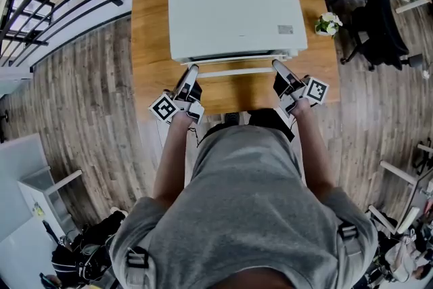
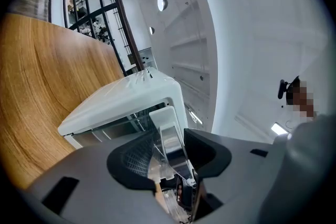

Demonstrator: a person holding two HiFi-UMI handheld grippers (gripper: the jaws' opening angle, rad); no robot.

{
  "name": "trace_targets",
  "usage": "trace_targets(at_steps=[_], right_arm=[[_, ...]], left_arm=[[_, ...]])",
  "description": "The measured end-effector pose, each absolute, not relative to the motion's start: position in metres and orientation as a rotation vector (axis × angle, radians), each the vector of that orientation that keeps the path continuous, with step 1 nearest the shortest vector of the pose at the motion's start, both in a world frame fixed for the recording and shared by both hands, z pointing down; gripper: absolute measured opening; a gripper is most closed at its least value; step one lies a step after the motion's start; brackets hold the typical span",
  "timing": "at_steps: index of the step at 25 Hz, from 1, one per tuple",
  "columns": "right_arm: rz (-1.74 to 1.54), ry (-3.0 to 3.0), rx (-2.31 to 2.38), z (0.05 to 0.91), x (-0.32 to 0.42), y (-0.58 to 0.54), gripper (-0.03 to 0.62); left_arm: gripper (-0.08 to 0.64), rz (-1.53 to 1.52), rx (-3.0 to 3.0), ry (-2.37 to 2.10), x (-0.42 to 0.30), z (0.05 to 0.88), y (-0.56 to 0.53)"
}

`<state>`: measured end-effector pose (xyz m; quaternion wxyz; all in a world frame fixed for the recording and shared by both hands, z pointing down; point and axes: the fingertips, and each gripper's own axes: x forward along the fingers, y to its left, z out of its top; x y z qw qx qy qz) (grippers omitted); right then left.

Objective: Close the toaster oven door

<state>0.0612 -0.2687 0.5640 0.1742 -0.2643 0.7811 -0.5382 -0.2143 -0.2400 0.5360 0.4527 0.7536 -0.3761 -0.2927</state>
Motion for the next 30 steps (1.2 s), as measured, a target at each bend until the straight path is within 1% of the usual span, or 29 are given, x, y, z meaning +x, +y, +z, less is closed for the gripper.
trace_targets(at_steps=[21,27,30], right_arm=[[-1.549,2.221,-0.696,0.557,0.054,-0.281,0.224],[-1.596,2.177,-0.700,0.563,0.056,-0.283,0.252],[-1.594,2.185,-0.722,0.565,0.057,-0.283,0.249]], left_arm=[[0.209,-0.782,1.829,-0.960,-0.221,0.529,-0.247],[0.209,-0.752,1.832,-0.972,-0.221,0.528,-0.249],[0.209,-0.763,1.835,-0.976,-0.223,0.528,-0.247]])
